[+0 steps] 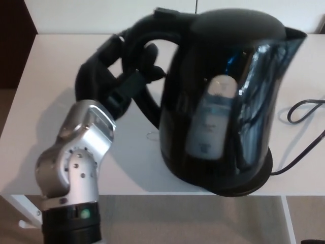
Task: The robot walk towards a table in front and uses its left hand to pick up the pot from the base and places it on the table
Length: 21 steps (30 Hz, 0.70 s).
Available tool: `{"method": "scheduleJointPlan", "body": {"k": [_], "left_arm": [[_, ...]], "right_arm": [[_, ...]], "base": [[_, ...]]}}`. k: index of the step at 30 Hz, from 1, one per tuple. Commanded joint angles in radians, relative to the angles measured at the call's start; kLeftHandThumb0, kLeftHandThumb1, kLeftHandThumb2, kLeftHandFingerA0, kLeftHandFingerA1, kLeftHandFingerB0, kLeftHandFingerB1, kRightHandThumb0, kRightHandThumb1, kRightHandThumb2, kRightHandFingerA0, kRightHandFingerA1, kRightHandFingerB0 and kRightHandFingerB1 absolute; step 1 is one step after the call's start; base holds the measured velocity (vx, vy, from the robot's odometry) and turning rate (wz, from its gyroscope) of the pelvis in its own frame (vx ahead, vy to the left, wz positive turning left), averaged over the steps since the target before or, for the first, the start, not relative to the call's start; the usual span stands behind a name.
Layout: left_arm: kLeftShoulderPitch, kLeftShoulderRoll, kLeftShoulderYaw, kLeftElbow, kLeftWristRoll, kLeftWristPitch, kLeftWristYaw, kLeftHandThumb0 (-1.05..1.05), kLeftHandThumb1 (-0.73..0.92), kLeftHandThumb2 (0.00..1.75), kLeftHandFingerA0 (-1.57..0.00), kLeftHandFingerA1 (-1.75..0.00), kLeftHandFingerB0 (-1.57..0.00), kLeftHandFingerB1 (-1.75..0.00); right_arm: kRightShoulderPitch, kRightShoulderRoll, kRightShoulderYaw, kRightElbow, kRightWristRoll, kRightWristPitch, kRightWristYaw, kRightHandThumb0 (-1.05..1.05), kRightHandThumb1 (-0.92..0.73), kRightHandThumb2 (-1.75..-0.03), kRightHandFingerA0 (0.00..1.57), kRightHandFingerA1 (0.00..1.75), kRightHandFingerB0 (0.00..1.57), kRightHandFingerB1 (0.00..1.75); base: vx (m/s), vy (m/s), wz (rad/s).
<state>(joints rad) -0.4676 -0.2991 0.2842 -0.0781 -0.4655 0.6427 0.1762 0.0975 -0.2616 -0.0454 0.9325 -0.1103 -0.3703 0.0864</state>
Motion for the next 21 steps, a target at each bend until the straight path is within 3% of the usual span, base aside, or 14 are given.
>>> {"method": "scheduleJointPlan", "body": {"k": [1,3,4,9,10,12,18,19,21], "left_arm": [[-0.245,0.052,0.183,-0.102,-0.322,0.137,0.136,-0.24,0.84,0.69,-0.98,-1.51,-0.71,-0.96],[-0.249,0.066,0.19,-0.1,-0.324,0.144,0.134,-0.24,0.84,0.69,-0.98,-1.51,-0.71,-0.96],[-0.255,0.154,0.212,-0.082,-0.267,0.148,0.095,-0.22,0.8,0.76,-1.05,-1.43,-0.8,-1.0],[-0.267,0.201,0.249,-0.063,-0.264,0.18,0.078,-0.18,0.83,0.72,-1.03,-1.48,-0.75,-1.01],[-0.235,0.277,0.273,-0.045,-0.245,0.189,0.031,-0.17,0.8,0.71,-0.94,-1.58,-0.8,-0.96],[-0.206,0.345,0.285,-0.027,-0.229,0.2,-0.005,-0.15,0.81,0.67,-0.97,-1.54,-0.81,-0.91],[-0.157,0.425,0.275,-0.002,-0.217,0.187,-0.054,-0.15,0.83,0.67,-0.98,-1.52,-0.81,-0.9],[-0.131,0.46,0.268,0.025,-0.187,0.157,-0.081,-0.15,0.82,0.69,-0.9,-1.6,-0.8,-0.92],[-0.119,0.478,0.262,0.039,-0.177,0.142,-0.093,-0.15,0.82,0.69,-0.9,-1.6,-0.8,-0.92]], "right_arm": [[-0.014,-0.015,-0.008,0.007,0.016,0.004,0.017,-0.42,-0.56,-0.81,0.64,0.59,0.5,0.54],[-0.015,-0.015,-0.008,0.008,0.016,0.004,0.017,-0.42,-0.56,-0.81,0.64,0.59,0.5,0.54],[-0.013,-0.023,-0.001,-0.006,0.007,0.015,0.02,-0.37,-0.68,-0.59,0.69,0.46,0.53,0.41],[-0.012,-0.028,0.005,-0.006,0.0,0.013,0.019,-0.37,-0.68,-0.59,0.69,0.46,0.53,0.41],[-0.01,-0.029,0.004,-0.004,0.001,0.024,0.017,-0.38,-0.67,-0.59,0.7,0.45,0.52,0.4],[-0.009,-0.028,0.005,-0.003,0.001,0.028,0.017,-0.37,-0.68,-0.59,0.7,0.45,0.53,0.4],[-0.005,-0.027,0.014,-0.009,-0.006,0.037,0.011,-0.38,-0.67,-0.59,0.69,0.45,0.53,0.39],[-0.003,-0.028,0.014,-0.006,-0.003,0.027,0.015,-0.36,-0.68,-0.59,0.67,0.45,0.52,0.4],[-0.003,-0.028,0.015,-0.005,-0.002,0.023,0.016,-0.36,-0.68,-0.59,0.67,0.45,0.52,0.4]], "base": [[0.0,0.0,0.0],[0.0,0.0,0.0],[0.0,0.0,0.0],[0.0,0.0,0.0],[0.0,0.0,0.0],[0.0,0.0,0.0],[0.0,0.0,0.01],[0.0,0.0,0.0],[0.0,0.0,0.0]]}}
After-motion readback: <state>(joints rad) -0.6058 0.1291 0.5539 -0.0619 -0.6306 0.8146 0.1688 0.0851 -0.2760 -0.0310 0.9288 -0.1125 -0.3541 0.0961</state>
